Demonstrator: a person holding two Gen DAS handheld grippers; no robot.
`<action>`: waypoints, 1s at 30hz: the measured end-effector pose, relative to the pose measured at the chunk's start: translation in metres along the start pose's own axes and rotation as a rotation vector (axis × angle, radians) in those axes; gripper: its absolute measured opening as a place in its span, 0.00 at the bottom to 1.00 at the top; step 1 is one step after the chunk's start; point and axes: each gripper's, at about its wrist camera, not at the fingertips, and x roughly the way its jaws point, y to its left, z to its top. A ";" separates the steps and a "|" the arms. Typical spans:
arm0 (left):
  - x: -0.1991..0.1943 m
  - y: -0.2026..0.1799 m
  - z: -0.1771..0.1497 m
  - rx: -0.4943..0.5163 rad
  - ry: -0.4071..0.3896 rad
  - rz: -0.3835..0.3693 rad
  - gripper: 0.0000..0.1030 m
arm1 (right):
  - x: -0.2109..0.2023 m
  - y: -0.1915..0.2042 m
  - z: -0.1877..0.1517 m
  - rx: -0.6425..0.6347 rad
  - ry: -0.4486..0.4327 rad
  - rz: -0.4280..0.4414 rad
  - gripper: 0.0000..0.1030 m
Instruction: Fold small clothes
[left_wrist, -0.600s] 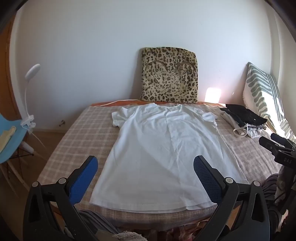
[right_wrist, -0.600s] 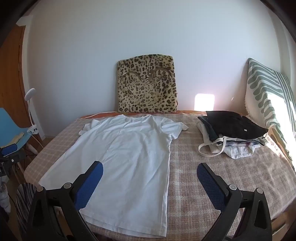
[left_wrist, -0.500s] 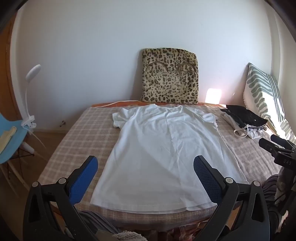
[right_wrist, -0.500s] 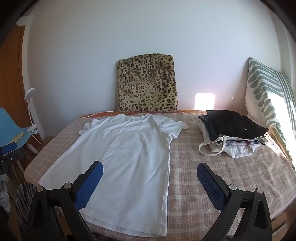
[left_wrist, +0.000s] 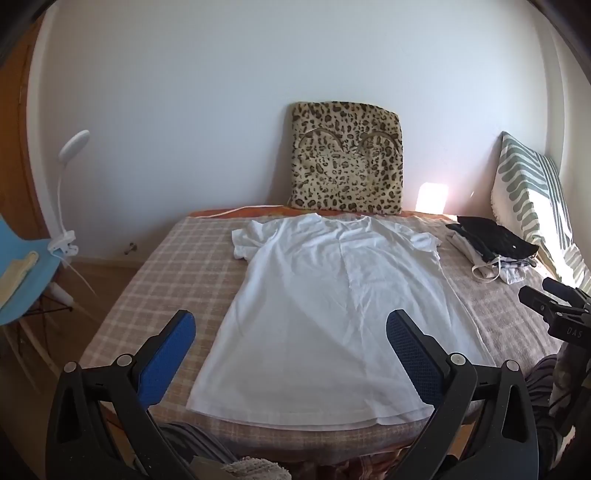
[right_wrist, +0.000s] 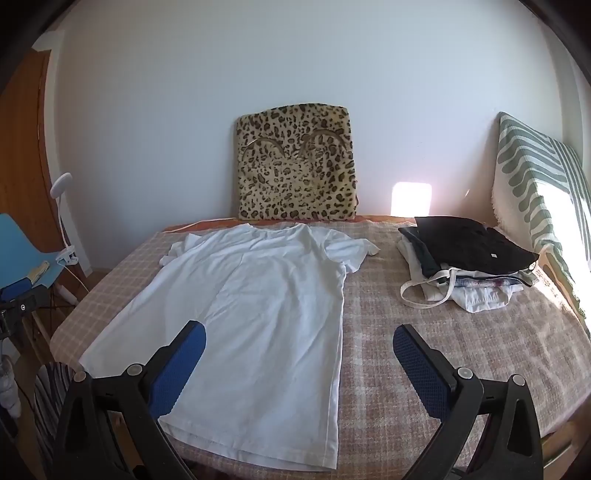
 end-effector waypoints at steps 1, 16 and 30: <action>0.000 0.001 0.000 -0.001 0.000 0.000 1.00 | 0.000 0.000 0.000 0.001 0.001 0.001 1.00; -0.001 0.003 -0.002 -0.013 -0.013 0.008 1.00 | -0.001 0.002 0.002 0.000 0.006 -0.019 1.00; 0.001 0.008 -0.003 -0.027 -0.018 0.025 1.00 | -0.005 -0.001 0.008 0.008 -0.015 -0.078 1.00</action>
